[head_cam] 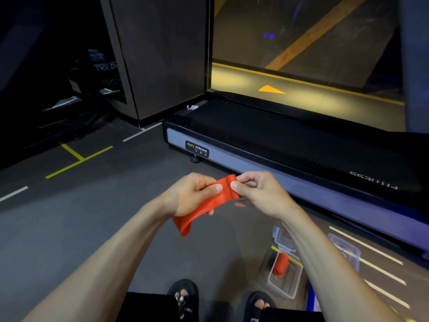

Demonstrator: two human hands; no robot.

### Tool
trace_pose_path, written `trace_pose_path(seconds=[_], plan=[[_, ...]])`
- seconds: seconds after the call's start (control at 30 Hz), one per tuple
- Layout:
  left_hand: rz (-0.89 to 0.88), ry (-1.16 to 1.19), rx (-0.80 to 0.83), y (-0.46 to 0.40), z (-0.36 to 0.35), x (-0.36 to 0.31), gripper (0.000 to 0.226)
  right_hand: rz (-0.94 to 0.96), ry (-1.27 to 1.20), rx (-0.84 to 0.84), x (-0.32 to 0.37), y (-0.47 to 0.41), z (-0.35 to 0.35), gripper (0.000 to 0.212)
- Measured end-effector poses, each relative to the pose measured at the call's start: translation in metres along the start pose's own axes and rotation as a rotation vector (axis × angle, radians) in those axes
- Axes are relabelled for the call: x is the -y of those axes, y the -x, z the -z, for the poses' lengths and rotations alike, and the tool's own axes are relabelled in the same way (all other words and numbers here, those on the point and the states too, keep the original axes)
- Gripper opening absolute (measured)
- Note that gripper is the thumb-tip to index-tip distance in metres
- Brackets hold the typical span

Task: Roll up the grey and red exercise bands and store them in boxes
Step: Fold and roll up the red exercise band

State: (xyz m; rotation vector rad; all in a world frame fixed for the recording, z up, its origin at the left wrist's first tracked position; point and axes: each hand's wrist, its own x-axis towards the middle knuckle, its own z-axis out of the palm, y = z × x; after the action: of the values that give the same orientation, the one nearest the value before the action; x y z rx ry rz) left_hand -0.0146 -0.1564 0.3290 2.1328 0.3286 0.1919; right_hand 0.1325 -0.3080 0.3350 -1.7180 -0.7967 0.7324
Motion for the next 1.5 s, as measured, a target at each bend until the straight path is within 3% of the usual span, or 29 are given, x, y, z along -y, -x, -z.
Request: trace_pose_path(seconds=[0.57,0.97,1.27,1.5], plan=[[-0.036,0.068,0.019,0.002,-0.002,-0.006,0.032,0.046,0.012,0.069,0.005,0.001,-0.006,0.025],[-0.028,-0.013,-0.016,-0.001,-0.003,-0.001,0.031,0.06,0.083,0.113,0.001,0.006,-0.005,0.014],[0.007,0.024,0.013,0.001,0.002,0.002,0.033,0.02,-0.095,0.045,0.003,0.006,0.007,0.002],[-0.028,0.028,0.03,-0.001,0.0,-0.002,0.035,0.035,-0.042,-0.003,0.003,0.004,0.001,0.024]])
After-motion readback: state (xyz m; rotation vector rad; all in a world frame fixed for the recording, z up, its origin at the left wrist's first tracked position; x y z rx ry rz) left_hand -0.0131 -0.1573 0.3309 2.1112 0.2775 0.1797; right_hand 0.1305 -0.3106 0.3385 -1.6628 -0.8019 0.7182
